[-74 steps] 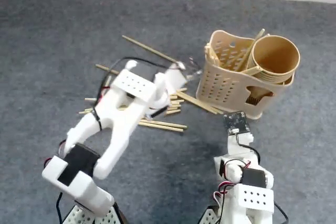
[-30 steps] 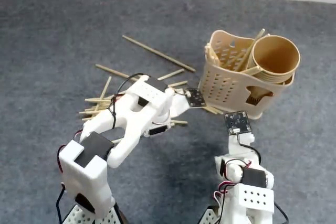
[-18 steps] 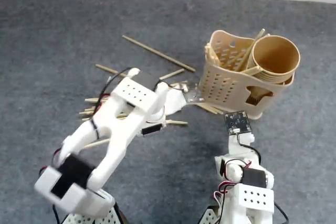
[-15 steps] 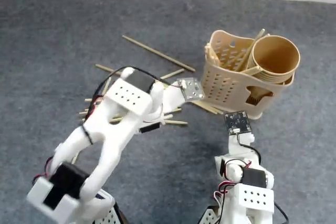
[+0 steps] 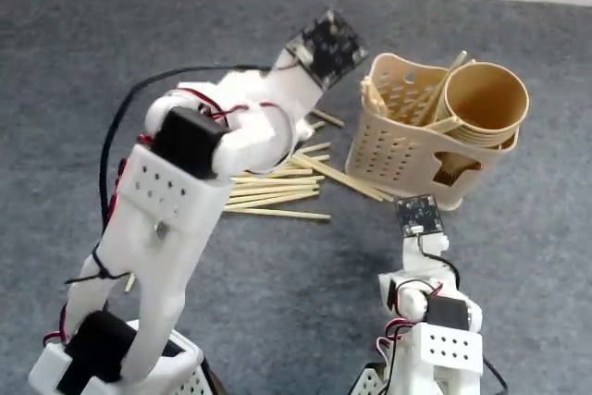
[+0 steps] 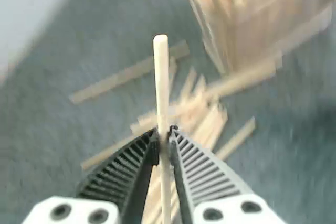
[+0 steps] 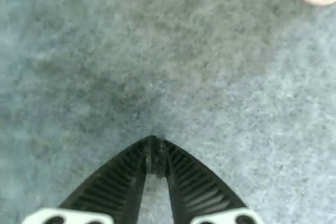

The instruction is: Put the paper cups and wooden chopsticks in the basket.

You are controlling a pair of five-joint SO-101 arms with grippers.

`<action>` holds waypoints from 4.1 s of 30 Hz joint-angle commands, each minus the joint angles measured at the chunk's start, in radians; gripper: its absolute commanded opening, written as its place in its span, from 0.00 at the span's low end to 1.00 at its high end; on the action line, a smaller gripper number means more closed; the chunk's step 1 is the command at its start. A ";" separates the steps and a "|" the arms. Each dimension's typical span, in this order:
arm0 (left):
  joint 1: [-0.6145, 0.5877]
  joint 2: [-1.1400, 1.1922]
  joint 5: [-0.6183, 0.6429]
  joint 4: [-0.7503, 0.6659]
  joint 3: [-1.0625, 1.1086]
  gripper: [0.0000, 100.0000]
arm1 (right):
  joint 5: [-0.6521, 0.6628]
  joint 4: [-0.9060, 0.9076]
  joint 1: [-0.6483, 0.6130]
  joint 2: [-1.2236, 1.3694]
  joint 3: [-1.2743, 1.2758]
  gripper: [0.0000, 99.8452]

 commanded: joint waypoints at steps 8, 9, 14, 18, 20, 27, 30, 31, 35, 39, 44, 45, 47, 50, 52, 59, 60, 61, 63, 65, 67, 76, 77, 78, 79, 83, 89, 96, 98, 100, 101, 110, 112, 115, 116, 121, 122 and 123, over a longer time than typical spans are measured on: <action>0.120 -0.044 0.198 -0.279 -0.308 0.01 | -0.407 -0.236 -0.114 -0.018 0.153 0.01; 0.120 -0.044 0.209 -0.310 -0.308 0.01 | -0.428 -0.249 -0.113 -0.018 0.151 0.01; 0.120 -0.044 0.264 -0.454 -0.306 0.01 | -0.450 -0.255 -0.113 -0.018 0.153 0.01; 0.120 -0.044 0.308 -0.540 -0.302 0.01 | -0.451 -0.254 -0.113 -0.018 0.153 0.01; 0.120 -0.042 0.338 -0.569 -0.302 0.01 | -0.451 -0.254 -0.113 -0.018 0.153 0.01; 0.120 -0.031 0.425 -0.707 -0.260 0.01 | -0.451 -0.254 -0.113 -0.018 0.153 0.01; 0.120 -0.008 0.446 -0.804 -0.199 0.01 | -0.451 -0.254 -0.113 -0.018 0.153 0.01; 0.120 0.001 0.456 -0.835 -0.177 0.01 | -0.451 -0.254 -0.113 -0.018 0.153 0.01; 0.120 0.033 0.485 -0.959 -0.107 0.01 | -0.451 -0.254 -0.113 -0.018 0.153 0.01; 0.124 0.064 0.485 -1.023 -0.054 0.01 | -0.451 -0.254 -0.113 -0.018 0.153 0.01; 0.136 0.105 0.485 -1.026 0.002 0.01 | -0.451 -0.254 -0.113 -0.018 0.153 0.01; 0.136 0.108 0.485 -1.022 0.012 0.02 | -0.451 -0.254 -0.113 -0.018 0.153 0.01; 0.131 0.107 0.485 -1.020 0.025 0.07 | -0.451 -0.254 -0.113 -0.018 0.153 0.01; 0.128 0.105 0.485 -0.976 0.041 0.14 | -0.451 -0.254 -0.113 -0.018 0.153 0.01; 0.128 0.105 0.480 -0.905 0.012 0.15 | -0.451 -0.254 -0.113 -0.018 0.153 0.01; 0.128 0.105 0.480 -0.690 -0.133 0.18 | -0.451 -0.254 -0.113 -0.018 0.153 0.01; 0.128 0.105 0.479 -0.664 -0.156 0.18 | -0.451 -0.254 -0.113 -0.018 0.153 0.01; 0.128 0.105 0.479 -0.638 -0.179 0.18 | -0.451 -0.254 -0.113 -0.018 0.153 0.01; 0.128 0.105 0.477 -0.586 -0.220 0.18 | -0.451 -0.254 -0.113 -0.018 0.153 0.01; 0.127 0.105 0.477 -0.540 -0.255 0.18 | -0.451 -0.254 -0.113 -0.018 0.153 0.01; 0.127 0.105 0.477 -0.503 -0.275 0.18 | -0.451 -0.254 -0.113 -0.018 0.153 0.01; 0.038 0.105 0.476 -0.298 -0.344 0.17 | -0.451 -0.254 -0.113 -0.018 0.153 0.01; 0.021 0.105 0.476 -0.265 -0.354 0.17 | -0.451 -0.254 -0.113 -0.018 0.153 0.01; 0.005 0.105 0.470 -0.230 -0.363 0.17 | -0.451 -0.254 -0.113 -0.018 0.153 0.01; -0.010 0.105 0.448 -0.193 -0.371 0.17 | -0.451 -0.254 -0.113 -0.018 0.153 0.01; -0.042 0.104 0.341 -0.049 -0.375 0.17 | -0.451 -0.254 -0.113 -0.018 0.153 0.01; -0.113 0.104 0.224 0.155 -0.371 0.17 | -0.451 -0.254 -0.113 -0.018 0.153 0.01; -0.216 0.105 0.109 0.267 -0.326 0.17 | -0.451 -0.254 -0.113 -0.018 0.153 0.01; -0.245 0.105 0.069 0.265 -0.268 0.17 | -0.451 -0.254 -0.113 -0.018 0.153 0.01; -0.275 0.105 0.029 0.265 -0.193 0.17 | -0.451 -0.254 -0.113 -0.018 0.153 0.01; -0.292 0.105 0.017 0.265 -0.156 0.17 | -0.451 -0.254 -0.113 -0.018 0.153 0.01; -0.377 0.104 -0.078 0.224 0.139 0.17 | -0.451 -0.254 -0.113 -0.018 0.153 0.01; -0.384 0.104 -0.094 0.181 0.199 0.14 | -0.451 -0.254 -0.113 -0.018 0.153 0.01; -0.384 0.104 -0.127 0.107 0.294 0.11 | -0.451 -0.254 -0.113 -0.018 0.153 0.01; -0.384 0.104 -0.127 0.086 0.325 0.11 | -0.451 -0.254 -0.113 -0.018 0.153 0.01; -0.384 0.104 -0.129 -0.035 0.475 0.11 | -0.451 -0.254 -0.113 -0.018 0.153 0.01; -0.384 0.104 -0.138 -0.060 0.504 0.11 | -0.451 -0.254 -0.113 -0.018 0.153 0.01; -0.384 0.104 -0.161 -0.084 0.532 0.11 | -0.451 -0.254 -0.113 -0.018 0.153 0.01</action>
